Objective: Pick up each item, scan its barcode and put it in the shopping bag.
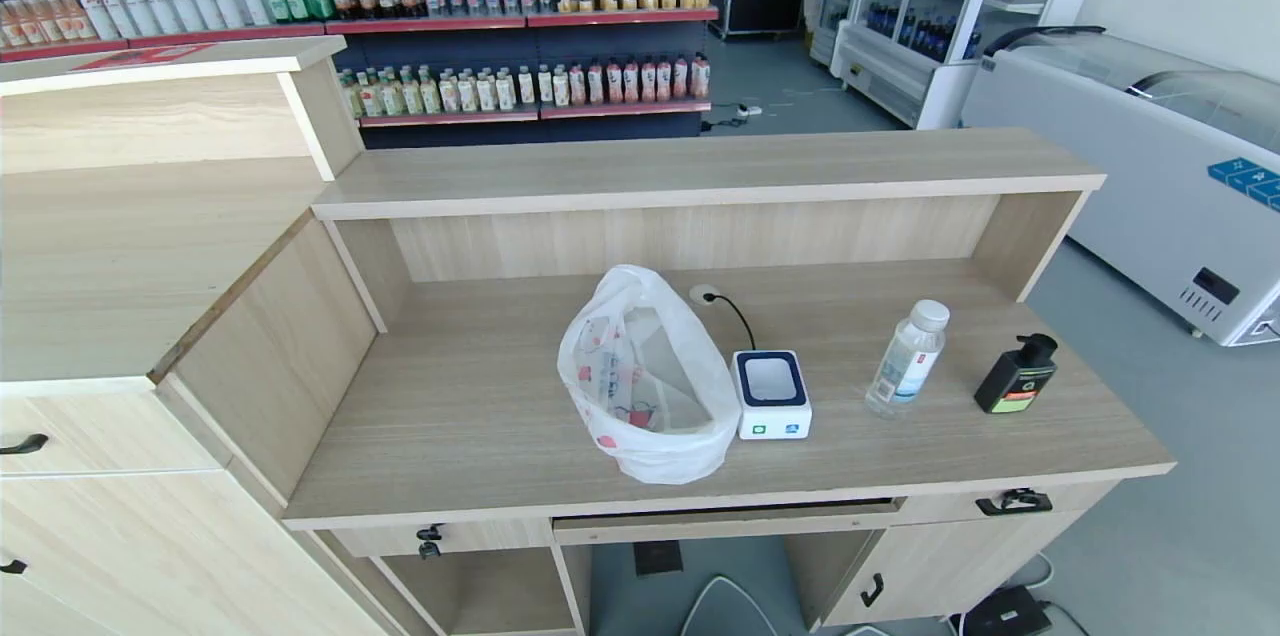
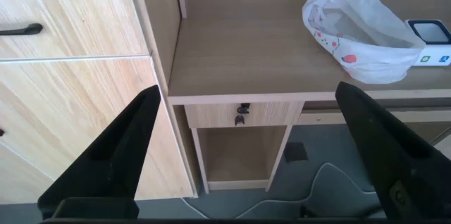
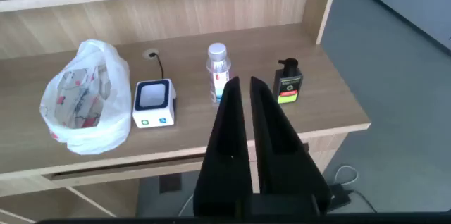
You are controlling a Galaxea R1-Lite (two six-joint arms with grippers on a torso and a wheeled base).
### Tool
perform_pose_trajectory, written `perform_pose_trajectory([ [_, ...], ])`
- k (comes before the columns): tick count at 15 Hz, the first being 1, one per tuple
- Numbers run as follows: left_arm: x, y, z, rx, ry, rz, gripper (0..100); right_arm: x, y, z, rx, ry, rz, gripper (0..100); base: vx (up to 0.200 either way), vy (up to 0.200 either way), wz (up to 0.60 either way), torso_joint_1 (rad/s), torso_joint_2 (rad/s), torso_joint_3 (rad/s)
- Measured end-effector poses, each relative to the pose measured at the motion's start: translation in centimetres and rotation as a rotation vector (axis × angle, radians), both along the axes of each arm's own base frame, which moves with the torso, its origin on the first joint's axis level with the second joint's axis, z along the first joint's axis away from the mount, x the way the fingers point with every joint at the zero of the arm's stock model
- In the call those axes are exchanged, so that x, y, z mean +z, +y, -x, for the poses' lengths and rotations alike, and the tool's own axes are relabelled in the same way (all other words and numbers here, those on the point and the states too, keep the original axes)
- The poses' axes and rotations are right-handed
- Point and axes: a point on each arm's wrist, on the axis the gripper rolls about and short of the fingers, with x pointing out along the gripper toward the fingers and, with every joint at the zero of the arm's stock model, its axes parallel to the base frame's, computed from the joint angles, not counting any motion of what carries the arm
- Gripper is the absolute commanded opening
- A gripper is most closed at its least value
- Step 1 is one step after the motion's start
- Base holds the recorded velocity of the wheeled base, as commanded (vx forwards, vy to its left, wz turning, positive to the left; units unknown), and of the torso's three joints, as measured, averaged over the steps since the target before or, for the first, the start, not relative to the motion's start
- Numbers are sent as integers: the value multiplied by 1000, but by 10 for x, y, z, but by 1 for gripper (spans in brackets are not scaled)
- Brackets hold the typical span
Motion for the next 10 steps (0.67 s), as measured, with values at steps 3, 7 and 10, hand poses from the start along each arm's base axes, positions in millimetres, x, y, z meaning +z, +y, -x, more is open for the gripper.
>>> perform_pose_trajectory([
  [3,0,0,0,-1,0,0,100,18,-10,-73,-44,37,47,100,0,0,0,0,0,0],
  [7,0,0,0,0,0,0,100,5,-24,-154,-54,63,70,100,0,0,0,0,0,0],
  [10,0,0,0,0,0,0,100,-25,-30,-201,-31,143,86,100,0,0,0,0,0,0],
])
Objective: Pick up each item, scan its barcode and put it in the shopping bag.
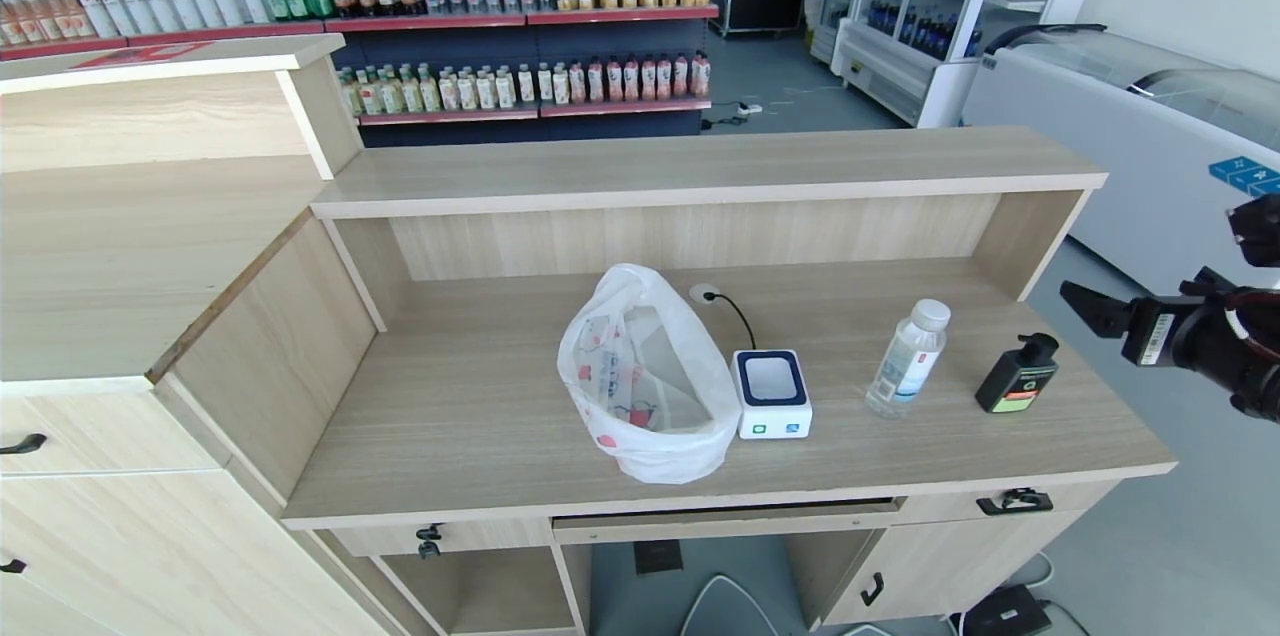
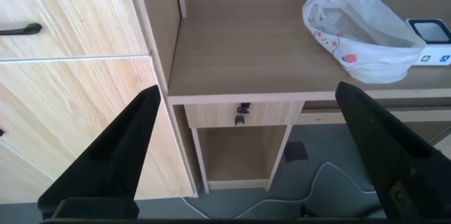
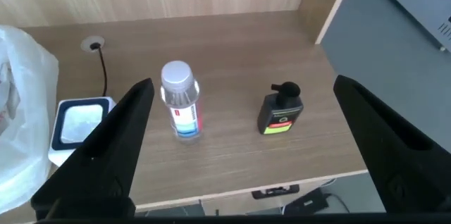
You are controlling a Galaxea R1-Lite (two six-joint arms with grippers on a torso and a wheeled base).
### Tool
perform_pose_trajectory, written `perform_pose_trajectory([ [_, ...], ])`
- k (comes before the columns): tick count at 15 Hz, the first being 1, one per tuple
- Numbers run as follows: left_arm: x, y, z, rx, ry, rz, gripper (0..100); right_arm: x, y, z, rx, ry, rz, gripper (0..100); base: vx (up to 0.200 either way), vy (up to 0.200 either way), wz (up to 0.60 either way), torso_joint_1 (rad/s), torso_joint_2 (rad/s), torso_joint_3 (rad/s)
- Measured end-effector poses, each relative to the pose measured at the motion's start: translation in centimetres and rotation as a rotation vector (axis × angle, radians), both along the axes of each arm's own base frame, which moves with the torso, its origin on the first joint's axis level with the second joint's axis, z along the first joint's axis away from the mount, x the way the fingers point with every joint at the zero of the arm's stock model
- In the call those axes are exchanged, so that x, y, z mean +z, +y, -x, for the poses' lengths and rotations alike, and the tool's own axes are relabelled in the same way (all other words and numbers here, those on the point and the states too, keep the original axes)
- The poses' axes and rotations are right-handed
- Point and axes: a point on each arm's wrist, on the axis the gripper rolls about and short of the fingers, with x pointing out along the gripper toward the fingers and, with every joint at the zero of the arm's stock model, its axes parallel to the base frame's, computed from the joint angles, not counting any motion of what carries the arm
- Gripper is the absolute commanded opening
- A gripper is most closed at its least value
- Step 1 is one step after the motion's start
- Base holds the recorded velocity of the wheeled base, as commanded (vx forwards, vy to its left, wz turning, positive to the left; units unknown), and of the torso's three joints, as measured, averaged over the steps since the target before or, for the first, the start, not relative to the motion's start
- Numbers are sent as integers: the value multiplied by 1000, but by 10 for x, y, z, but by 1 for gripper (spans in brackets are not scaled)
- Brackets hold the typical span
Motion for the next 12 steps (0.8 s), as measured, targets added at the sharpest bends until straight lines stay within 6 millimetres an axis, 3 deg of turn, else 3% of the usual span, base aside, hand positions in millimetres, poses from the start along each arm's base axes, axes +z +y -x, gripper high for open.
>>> perform_pose_trajectory([
  [3,0,0,0,0,0,0,100,-33,-3,-21,13,109,22,100,0,0,0,0,0,0],
  [12,0,0,0,0,0,0,100,-97,-16,-59,-54,200,79,100,0,0,0,0,0,0],
])
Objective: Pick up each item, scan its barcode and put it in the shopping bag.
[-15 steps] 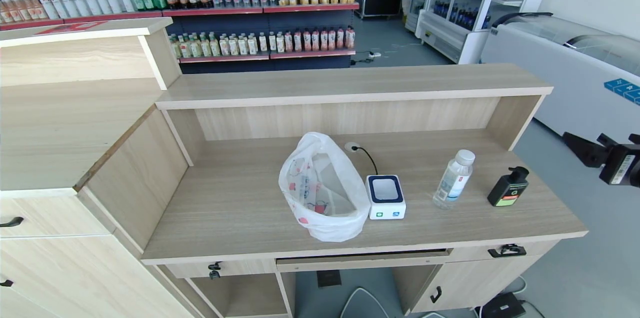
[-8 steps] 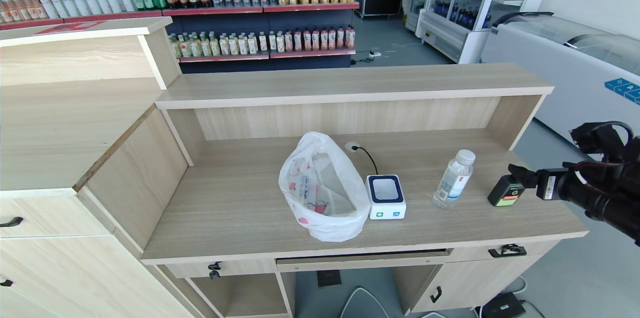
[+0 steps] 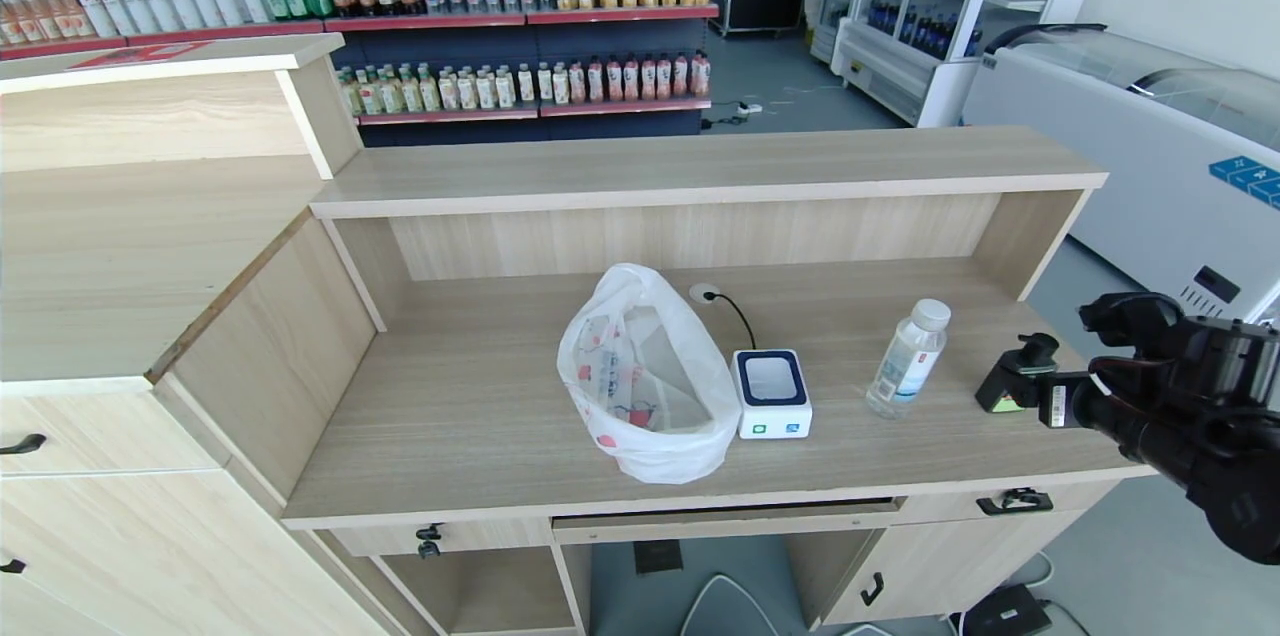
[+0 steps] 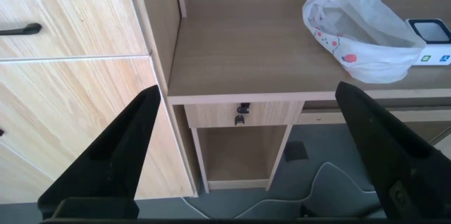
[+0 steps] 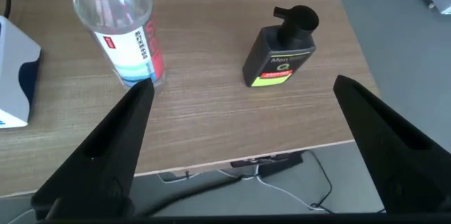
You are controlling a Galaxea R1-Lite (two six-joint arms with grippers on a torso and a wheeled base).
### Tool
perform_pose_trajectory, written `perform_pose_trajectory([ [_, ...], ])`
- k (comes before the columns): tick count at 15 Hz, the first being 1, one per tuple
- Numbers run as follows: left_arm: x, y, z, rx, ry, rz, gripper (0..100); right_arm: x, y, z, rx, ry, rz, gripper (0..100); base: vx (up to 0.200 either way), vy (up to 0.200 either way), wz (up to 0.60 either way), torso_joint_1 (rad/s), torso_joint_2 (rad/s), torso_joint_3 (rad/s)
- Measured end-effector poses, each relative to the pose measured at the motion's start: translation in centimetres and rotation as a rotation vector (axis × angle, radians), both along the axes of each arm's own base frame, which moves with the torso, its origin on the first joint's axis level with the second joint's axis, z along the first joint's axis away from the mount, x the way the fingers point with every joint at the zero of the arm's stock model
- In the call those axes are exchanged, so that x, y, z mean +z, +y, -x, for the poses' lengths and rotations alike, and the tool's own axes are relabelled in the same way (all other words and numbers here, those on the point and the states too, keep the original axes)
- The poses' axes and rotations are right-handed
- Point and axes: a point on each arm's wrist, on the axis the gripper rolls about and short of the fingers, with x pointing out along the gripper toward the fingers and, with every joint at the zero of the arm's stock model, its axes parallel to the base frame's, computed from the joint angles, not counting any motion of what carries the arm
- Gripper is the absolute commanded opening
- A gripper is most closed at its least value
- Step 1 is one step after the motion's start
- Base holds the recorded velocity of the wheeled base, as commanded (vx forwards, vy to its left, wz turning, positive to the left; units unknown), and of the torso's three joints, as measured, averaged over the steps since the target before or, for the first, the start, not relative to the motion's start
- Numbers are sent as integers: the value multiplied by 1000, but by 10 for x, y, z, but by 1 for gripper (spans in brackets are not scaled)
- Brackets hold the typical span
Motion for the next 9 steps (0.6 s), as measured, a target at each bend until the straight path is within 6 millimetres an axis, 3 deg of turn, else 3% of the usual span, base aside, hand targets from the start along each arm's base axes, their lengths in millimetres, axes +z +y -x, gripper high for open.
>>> perform_pose_trajectory([
  [9,0,0,0,0,0,0,100,-23,11,-42,69,-44,-35,100,0,0,0,0,0,0],
])
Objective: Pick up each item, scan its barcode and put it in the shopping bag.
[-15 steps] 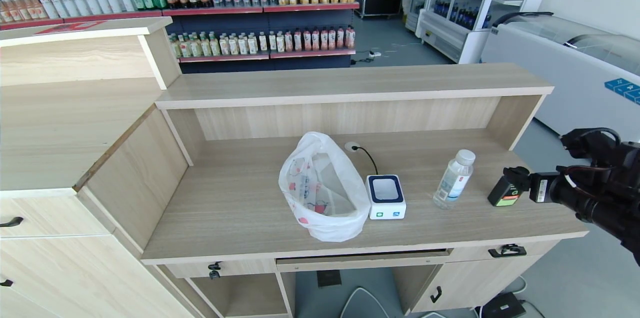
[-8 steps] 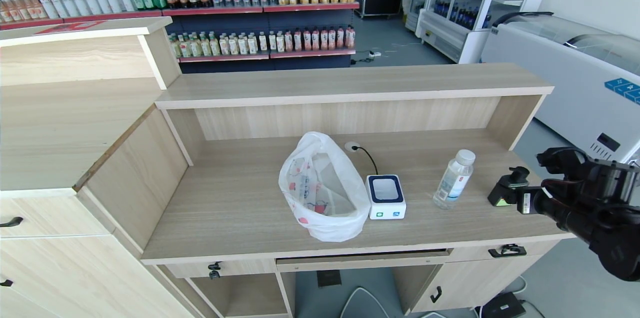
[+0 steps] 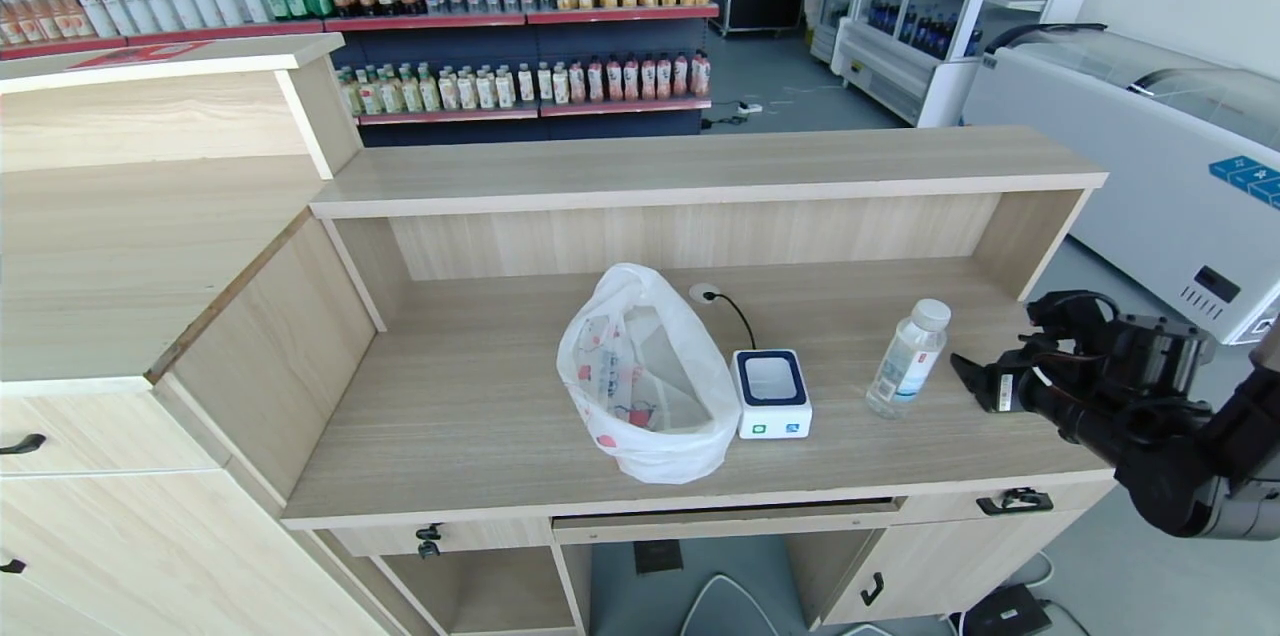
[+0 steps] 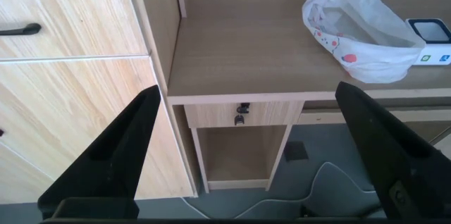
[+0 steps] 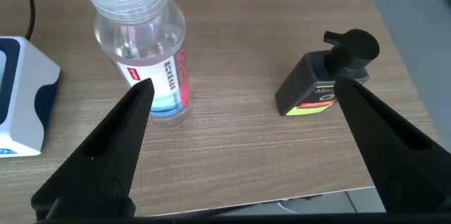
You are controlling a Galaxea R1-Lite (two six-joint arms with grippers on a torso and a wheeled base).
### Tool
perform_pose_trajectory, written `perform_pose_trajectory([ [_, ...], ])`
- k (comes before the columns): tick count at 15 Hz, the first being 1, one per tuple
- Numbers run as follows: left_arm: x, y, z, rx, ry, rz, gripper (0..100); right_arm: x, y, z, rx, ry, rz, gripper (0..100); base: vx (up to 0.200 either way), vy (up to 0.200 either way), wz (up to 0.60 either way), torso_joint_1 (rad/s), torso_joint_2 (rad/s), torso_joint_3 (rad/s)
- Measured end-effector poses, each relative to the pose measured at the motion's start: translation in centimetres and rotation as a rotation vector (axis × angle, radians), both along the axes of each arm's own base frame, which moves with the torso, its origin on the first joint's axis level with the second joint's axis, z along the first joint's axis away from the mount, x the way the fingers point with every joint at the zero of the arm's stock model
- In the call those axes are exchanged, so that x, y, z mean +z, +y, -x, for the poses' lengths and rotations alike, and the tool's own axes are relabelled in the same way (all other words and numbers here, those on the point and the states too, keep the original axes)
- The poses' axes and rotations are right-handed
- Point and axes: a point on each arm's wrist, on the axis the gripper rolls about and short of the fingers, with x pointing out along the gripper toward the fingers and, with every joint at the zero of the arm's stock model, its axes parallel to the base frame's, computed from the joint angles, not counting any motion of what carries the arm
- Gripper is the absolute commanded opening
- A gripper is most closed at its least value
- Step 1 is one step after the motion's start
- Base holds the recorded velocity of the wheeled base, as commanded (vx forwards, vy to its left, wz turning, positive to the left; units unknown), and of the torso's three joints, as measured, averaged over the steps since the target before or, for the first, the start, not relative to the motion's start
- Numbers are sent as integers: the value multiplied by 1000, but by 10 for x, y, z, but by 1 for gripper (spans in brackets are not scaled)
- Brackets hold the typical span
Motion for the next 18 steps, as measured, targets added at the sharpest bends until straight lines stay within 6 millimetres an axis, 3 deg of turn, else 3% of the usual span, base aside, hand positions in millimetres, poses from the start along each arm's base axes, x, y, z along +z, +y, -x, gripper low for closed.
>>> perform_pose_trajectory([
  [4,0,0,0,1,0,0,100,-13,5,-14,17,14,-4,100,0,0,0,0,0,0],
  [12,0,0,0,0,0,0,100,-29,34,-44,98,-8,-6,100,0,0,0,0,0,0],
  [18,0,0,0,0,0,0,100,-40,43,-56,123,-9,2,100,0,0,0,0,0,0],
])
